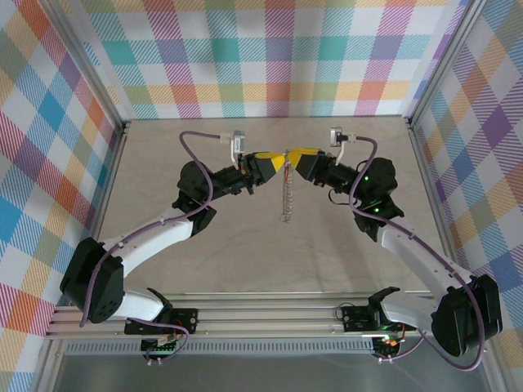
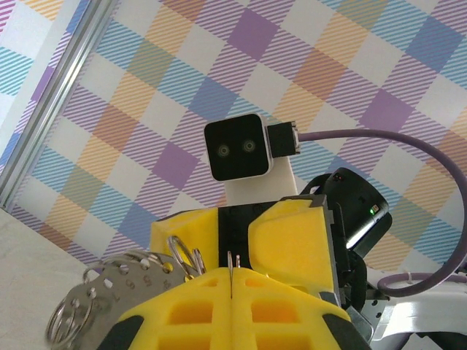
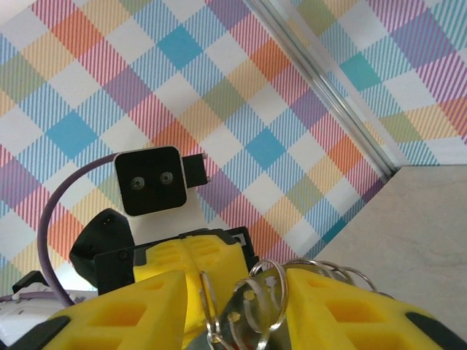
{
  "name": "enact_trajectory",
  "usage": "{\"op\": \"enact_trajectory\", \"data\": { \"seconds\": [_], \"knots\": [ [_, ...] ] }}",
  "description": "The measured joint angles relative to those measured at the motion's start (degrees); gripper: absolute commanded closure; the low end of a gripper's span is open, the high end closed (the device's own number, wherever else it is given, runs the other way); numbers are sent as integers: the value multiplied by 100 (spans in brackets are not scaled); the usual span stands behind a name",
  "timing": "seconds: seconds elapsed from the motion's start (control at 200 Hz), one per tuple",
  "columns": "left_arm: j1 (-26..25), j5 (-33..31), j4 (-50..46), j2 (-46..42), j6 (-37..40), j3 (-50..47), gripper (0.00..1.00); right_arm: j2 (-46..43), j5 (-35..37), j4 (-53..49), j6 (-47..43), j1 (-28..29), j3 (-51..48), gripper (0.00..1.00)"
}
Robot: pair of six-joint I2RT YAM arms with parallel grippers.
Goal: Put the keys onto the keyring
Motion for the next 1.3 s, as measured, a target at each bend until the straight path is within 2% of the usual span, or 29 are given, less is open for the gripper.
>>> {"op": "enact_trajectory", "data": {
  "seconds": [0.16,0.205,0.275,0.33,0.52,0.77,0.91,1.305],
  "knots": [
    [0,0,26,50,-37,0,100,-2,-7,-2,-2,35,-4,67],
    [0,0,37,57,-48,0,100,-4,-20,-4,0,35,-4,64],
    [0,-2,59,59,-57,0,100,-24,-15,-28,-9,35,-20,51],
    [0,0,72,59,-59,0,100,-81,26,-101,-94,35,-50,45],
    [0,0,83,59,-59,0,100,-533,433,-570,-289,-2,-210,42],
    [0,0,85,59,-57,0,100,-763,597,-673,-389,-46,-227,52],
    [0,0,83,59,-57,0,100,-651,382,-503,-350,-48,-227,58],
    [0,0,83,59,-57,0,100,-297,-109,-4,-190,-39,-227,67]
  ]
}}
